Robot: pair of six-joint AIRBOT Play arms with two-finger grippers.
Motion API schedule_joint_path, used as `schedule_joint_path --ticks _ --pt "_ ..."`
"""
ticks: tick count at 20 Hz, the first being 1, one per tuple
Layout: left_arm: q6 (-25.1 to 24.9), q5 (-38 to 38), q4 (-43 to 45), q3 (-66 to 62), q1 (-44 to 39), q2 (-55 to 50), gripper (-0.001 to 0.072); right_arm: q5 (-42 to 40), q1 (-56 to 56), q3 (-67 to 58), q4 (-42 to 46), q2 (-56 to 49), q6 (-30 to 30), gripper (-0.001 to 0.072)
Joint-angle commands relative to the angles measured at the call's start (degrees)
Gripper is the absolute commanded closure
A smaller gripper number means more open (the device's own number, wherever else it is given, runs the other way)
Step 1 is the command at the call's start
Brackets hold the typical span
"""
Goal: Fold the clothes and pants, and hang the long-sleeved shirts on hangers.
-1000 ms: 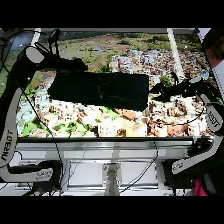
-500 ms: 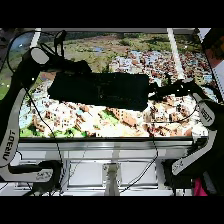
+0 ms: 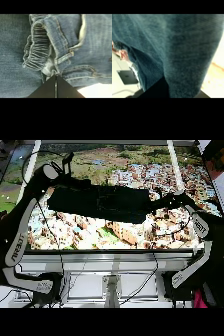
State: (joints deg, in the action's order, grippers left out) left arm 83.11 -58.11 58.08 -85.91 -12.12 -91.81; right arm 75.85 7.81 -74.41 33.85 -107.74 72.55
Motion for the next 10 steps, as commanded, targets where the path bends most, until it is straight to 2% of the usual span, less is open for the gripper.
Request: schedule_joint_path --ticks 1,3,5,7,10 --pt "0.11 -0.07 0.02 0.02 -1.7 -5.44 0.0692 3.98 3.61 -0.04 3.96 2.86 0.76 0.0652" --pt "1.86 -0.04 0.02 0.02 -3.85 -8.98 0.0692 6.49 7.96 -0.04 6.8 6.54 0.63 0.0651" --pt "3.34 -0.02 -0.04 0.02 -7.17 -12.26 0.0692 12.26 13.29 -0.07 7.21 10.45 -2.05 0.0651" --pt "3.91 0.02 -0.63 0.02 -11.43 -14.47 0.0692 19.26 18.78 -0.07 7.3 14.12 -3.23 0.065" --pt "3.91 2.21 -3.96 0.0 -19.45 -16.28 0.0692 25.42 25.62 -1.81 7.37 17.99 -3.3 0.065"
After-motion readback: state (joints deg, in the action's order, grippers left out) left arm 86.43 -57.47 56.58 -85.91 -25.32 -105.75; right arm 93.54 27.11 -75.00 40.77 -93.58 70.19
